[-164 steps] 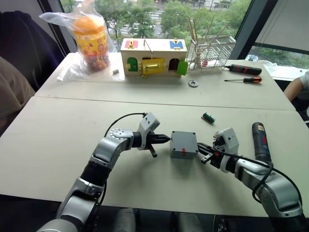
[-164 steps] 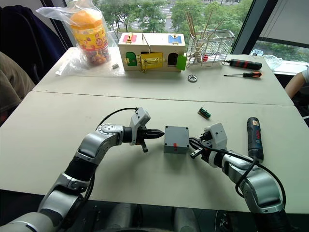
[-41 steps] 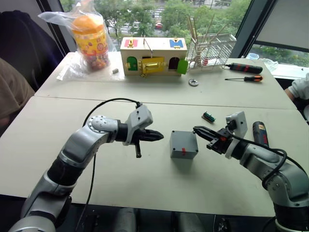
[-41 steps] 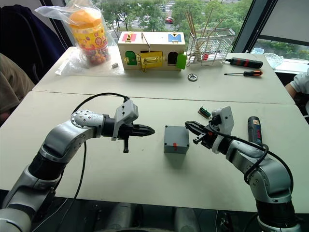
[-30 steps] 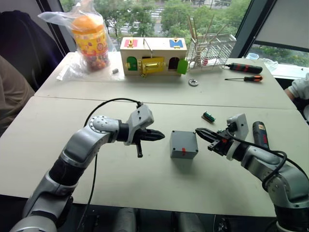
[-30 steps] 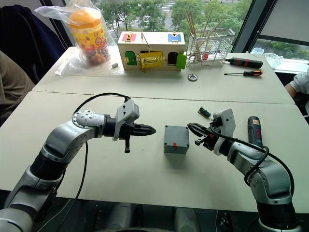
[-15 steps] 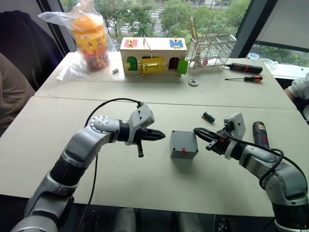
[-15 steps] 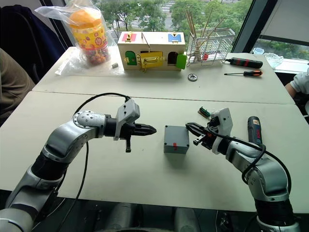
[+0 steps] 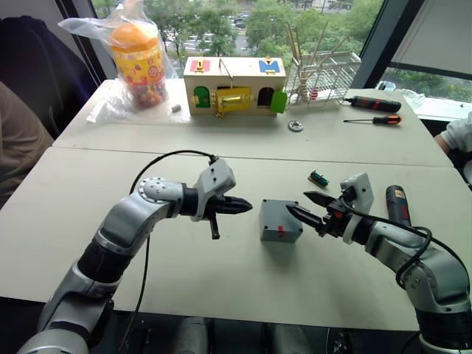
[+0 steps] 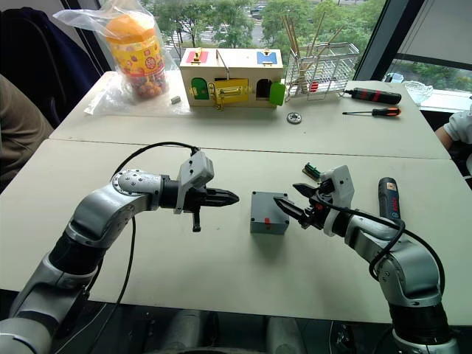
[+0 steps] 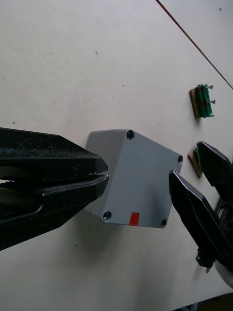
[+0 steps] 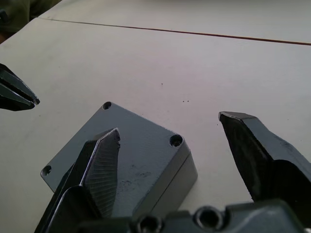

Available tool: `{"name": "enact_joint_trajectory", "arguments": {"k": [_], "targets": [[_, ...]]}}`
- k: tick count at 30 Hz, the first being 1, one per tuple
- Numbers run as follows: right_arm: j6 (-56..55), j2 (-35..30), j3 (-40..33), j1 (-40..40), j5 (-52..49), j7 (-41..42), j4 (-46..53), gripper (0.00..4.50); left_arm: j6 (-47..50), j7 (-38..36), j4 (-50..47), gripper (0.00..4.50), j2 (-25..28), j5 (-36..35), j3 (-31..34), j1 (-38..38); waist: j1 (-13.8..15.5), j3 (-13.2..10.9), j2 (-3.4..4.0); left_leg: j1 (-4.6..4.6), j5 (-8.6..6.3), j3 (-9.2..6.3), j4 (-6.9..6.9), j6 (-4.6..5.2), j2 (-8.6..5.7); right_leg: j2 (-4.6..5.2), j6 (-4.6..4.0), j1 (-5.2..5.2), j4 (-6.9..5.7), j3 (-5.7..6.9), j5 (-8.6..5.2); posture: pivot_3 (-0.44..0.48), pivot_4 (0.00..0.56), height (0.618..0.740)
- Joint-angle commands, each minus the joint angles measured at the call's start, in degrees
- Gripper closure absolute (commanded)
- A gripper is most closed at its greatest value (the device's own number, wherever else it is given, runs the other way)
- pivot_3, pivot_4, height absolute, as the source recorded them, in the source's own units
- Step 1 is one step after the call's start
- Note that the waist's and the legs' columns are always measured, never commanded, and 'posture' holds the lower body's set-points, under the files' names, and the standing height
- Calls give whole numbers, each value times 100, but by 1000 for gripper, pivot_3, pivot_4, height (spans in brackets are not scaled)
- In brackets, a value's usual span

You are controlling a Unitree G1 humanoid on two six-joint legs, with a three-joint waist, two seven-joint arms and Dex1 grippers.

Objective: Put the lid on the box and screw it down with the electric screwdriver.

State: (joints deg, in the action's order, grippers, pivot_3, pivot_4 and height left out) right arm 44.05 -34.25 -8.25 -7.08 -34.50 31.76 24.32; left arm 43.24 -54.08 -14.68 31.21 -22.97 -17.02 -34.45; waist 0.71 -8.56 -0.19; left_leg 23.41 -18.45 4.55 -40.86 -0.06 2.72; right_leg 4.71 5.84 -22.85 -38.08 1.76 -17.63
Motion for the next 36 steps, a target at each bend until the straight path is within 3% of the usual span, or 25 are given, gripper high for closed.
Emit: {"name": "enact_joint_trajectory", "arguments": {"k": [1, 5, 8, 12, 15, 18, 20, 23, 26, 30, 36], "targets": [[49, 307, -581, -195, -421, -372, 95, 1013, -97, 49, -80, 4500, -49, -17, 144, -65, 1, 0, 0, 0, 0, 0, 0, 0, 0, 0, 0, 0, 0, 0, 0, 0, 150, 708], [25, 826, -1402, -658, -665, -1401, 136, 1013, 228, 408, 47, 4500, -260, -137, 422, -278, 2, -3, 2, 0, 1, 0, -1, -2, 4, 4, 1, 0, -4, 0, 0, 0, 150, 708], [465, 651, -1500, -955, -407, -2087, 297, 1013, 249, 792, 51, 4500, -500, -41, 553, -530, 9, -3, 1, 2, 1, -1, -1, -3, 2, 4, 1, -1, -2, 1, 0, 0, 150, 708], [1015, 111, -1463, -1272, -186, -2405, 254, 1013, -228, 1077, 345, 4500, -1172, -244, 893, -695, -1, -4, 3, 4, 2, 3, -1, -3, -1, 6, 1, -2, 0, 0, 0, 0, 150, 708], [1578, -249, -1793, -1539, -372, -2473, 35, 1013, -330, 982, 406, 4500, -1238, -184, 821, -764, -8, -7, 7, 3, 2, 6, -1, -3, -1, 6, 1, -4, -2, -2, 1, 0, 150, 708], [2491, -949, -2079, -1741, -713, -2099, -272, 1013, -95, 487, 399, 4500, -1013, -311, 565, -868, -5, -9, 11, 3, 1, 4, 5, -2, 0, -1, 0, -8, -2, -2, 0, 0, 150, 708], [3394, -1996, -1933, -1934, -801, -1586, -857, 1013, 459, -127, 356, 4500, -695, -706, 448, -1004, -9, -24, 33, 3, 1, 6, 8, -2, 1, 0, 0, -9, -1, -2, 0, 0, 150, 708], [4261, -3237, -1388, -2242, -847, -873, -1916, 1013, 185, -957, 165, 4500, -102, -586, 46, -1002, -5, -37, 50, 5, 1, 14, 9, -1, 1, 12, -1, -14, 0, -7, 0, 0, 150, 708], [4456, -4009, -619, -2377, -865, -90, -2553, 1013, -100, -1277, 83, 4500, 170, -357, -264, -997, -14, -37, 49, 5, 0, 14, 21, 1, -2, 4, -4, -16, 11, -8, -2, 0, 150, 708], [4257, -4433, 187, -2279, -697, 676, -2951, 1013, -197, -1262, 5, 4500, 19, -373, -323, -942, -17, -40, 47, 7, 0, 17, 22, 0, 0, 3, -3, -23, 10, -14, -1, 0, 150, 708], [4108, -4239, 569, -2069, -473, 1042, -3268, 1013, -292, -1052, -120, 4500, -204, -265, -468, -739, -9, -40, 47, 8, 0, 18, 22, 0, 0, 4, -2, -25, 9, -18, 0, 0, 150, 708]]}}
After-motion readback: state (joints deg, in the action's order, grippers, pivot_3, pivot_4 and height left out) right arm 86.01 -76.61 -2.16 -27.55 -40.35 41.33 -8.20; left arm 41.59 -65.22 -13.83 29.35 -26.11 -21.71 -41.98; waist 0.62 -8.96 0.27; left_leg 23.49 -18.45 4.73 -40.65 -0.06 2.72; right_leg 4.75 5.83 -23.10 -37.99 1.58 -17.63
